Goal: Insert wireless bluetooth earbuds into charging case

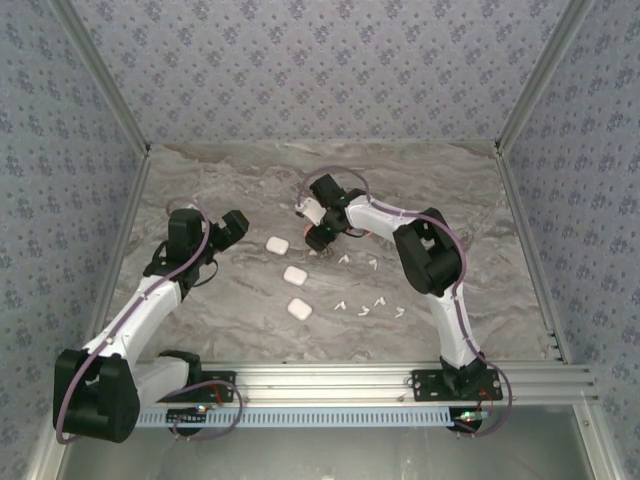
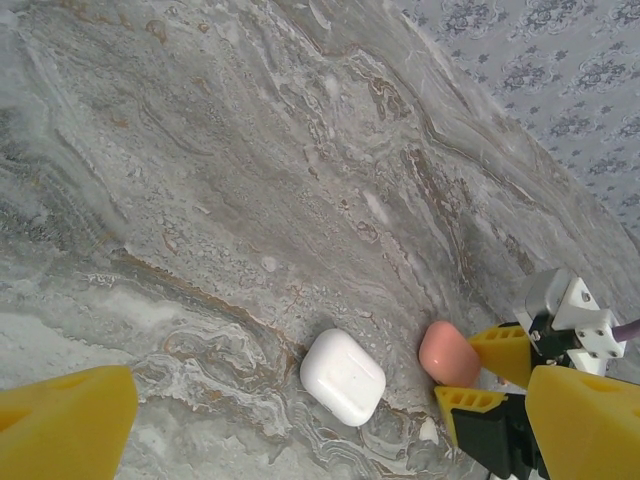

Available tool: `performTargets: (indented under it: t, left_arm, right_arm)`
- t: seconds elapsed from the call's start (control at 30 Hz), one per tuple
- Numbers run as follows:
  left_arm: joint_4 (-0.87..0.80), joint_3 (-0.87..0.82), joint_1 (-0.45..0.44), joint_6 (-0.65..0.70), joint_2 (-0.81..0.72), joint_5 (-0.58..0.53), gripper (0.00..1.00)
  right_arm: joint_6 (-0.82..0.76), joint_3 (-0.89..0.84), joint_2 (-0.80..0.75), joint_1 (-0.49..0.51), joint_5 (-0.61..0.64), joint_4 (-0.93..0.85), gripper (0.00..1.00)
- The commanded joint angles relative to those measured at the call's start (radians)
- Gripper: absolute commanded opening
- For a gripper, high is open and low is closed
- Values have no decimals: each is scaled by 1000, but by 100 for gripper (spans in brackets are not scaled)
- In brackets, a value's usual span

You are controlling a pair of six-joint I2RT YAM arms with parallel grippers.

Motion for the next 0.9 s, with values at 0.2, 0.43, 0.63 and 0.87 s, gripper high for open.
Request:
performTargets:
  t: [0.2, 0.43, 0.63, 0.87]
  left_arm:
    - [-3, 44, -4, 3, -14, 48, 99]
    - [68, 102, -12, -8, 17, 285, 99]
    - [91, 212, -98, 36, 55, 432, 98]
    - [247, 274, -206, 38, 125, 582, 85]
  right_arm:
    - [-26, -161, -163, 11, 42, 119, 47]
    - [-42, -359, -431, 1, 63, 223, 47]
    - [-57, -580, -733, -22, 35, 307, 47]
    - [-110, -769, -1058, -28, 7, 382, 47]
